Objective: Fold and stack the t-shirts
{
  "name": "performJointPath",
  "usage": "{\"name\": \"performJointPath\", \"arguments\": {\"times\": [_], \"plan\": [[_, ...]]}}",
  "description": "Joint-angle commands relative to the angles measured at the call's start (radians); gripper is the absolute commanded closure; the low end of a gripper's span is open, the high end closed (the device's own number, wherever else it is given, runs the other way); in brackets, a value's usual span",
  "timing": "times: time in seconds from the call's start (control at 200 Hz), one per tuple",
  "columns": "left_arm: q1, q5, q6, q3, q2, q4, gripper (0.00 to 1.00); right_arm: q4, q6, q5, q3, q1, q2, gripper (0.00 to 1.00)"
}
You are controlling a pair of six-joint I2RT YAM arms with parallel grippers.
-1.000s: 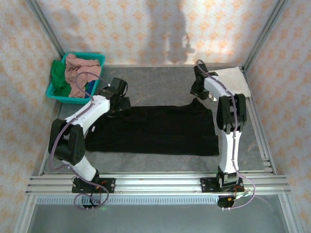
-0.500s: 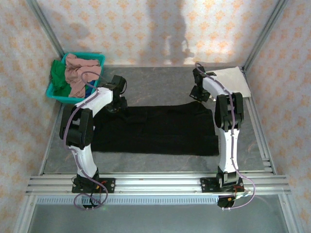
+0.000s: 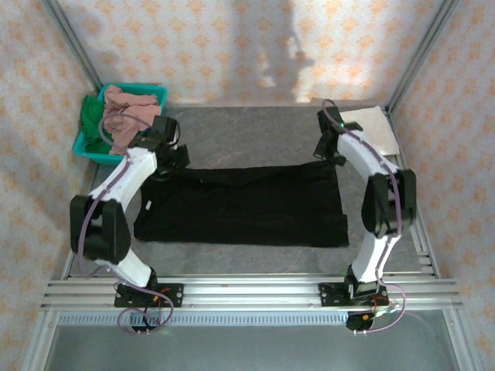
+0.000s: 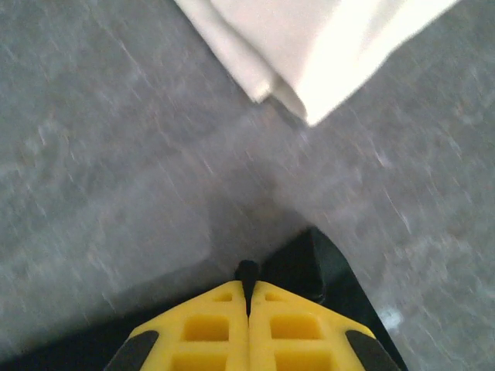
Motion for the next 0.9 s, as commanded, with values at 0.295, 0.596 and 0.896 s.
{"name": "performJointPath", "arguments": {"times": [0.295, 0.596, 0.896], "plan": [[-0.004, -0.029, -0.102, -0.424, -0.215, 0.164, 1.0, 0.077, 0.061, -0.03, -0.398, 0.012, -0.2, 0.92], [-0.003, -0.111, -0.113, -0.389, -0.294, 0.091, 1.0, 0.029, 0.052, 0.025, -0.426, 0.005, -0.241, 0.96], [-0.003, -0.168, -0.055, -0.103, -0.226, 0.028, 1.0, 0.039, 0.05, 0.019, -0.329, -0.035, -0.233, 0.96]]}}
